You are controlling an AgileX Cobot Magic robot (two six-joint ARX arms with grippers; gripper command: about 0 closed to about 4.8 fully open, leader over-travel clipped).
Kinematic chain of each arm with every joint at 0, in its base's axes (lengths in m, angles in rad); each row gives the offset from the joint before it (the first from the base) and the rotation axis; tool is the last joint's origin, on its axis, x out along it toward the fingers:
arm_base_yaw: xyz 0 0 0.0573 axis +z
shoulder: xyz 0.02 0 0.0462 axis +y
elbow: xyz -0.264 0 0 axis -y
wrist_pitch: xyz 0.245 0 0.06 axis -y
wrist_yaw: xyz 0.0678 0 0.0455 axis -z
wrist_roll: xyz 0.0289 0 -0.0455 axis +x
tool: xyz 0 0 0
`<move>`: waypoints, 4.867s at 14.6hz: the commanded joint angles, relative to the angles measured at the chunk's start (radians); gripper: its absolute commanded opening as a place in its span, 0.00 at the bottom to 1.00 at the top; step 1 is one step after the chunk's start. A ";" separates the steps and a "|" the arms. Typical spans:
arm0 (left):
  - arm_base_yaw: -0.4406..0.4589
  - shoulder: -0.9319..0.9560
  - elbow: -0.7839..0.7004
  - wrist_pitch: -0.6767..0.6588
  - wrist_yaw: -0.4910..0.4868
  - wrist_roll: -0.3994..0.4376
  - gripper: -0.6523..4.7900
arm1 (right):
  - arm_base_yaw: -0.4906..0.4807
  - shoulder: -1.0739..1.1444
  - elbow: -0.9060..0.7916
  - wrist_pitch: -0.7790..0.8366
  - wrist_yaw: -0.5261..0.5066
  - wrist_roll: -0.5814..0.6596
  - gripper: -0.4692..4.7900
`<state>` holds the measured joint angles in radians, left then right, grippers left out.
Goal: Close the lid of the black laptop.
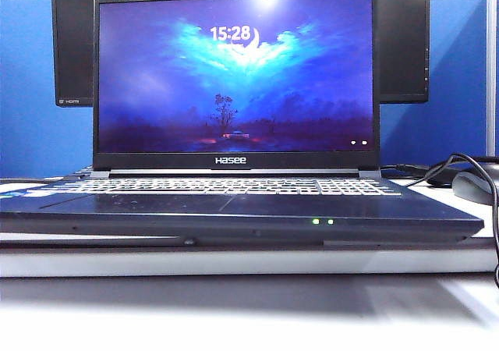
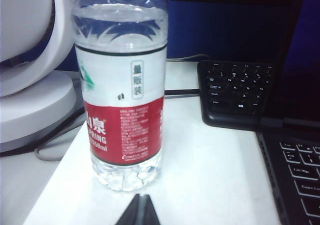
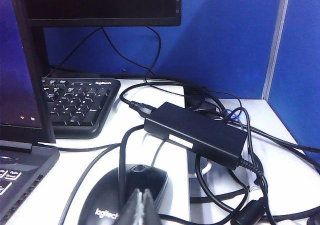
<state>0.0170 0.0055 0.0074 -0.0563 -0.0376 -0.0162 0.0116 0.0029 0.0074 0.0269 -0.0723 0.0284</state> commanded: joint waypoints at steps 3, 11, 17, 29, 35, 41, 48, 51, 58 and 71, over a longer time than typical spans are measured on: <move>0.002 -0.002 0.000 0.099 0.314 -0.327 0.11 | 0.002 -0.002 -0.007 0.134 -0.302 0.419 0.08; -0.190 -0.002 0.005 0.241 0.805 -0.517 0.12 | 0.039 0.034 0.180 0.343 -0.446 0.470 0.08; -0.320 0.098 0.005 0.018 0.806 -0.388 0.12 | 0.114 0.594 0.505 0.428 -0.510 0.322 0.08; -0.414 0.639 0.481 -0.395 0.808 -0.393 0.13 | 0.237 1.093 1.045 0.237 -0.415 0.033 0.08; -0.642 0.830 0.641 -0.788 0.471 -0.438 0.13 | 0.236 1.240 1.189 0.126 -0.390 -0.082 0.08; -0.645 1.000 0.639 -0.620 0.418 -0.475 0.13 | 0.240 1.292 1.253 0.119 -0.450 -0.083 0.13; -0.727 1.147 0.639 -0.473 0.399 -0.509 0.13 | 0.264 1.435 1.395 0.050 -0.480 -0.079 0.13; -0.730 1.157 0.639 -0.415 0.390 -0.514 0.13 | 0.288 1.463 1.395 0.010 -0.481 -0.077 0.13; -0.732 1.193 0.638 -0.333 0.346 -0.501 0.13 | 0.302 1.467 1.394 -0.235 -0.422 -0.190 0.13; -0.732 1.212 0.637 -0.338 0.330 -0.481 0.13 | 0.293 1.469 1.417 -0.197 -0.193 -0.364 0.10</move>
<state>-0.7204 1.2167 0.6407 -0.4652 0.3553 -0.5087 0.3050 1.4742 1.4204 -0.1844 -0.3084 -0.3145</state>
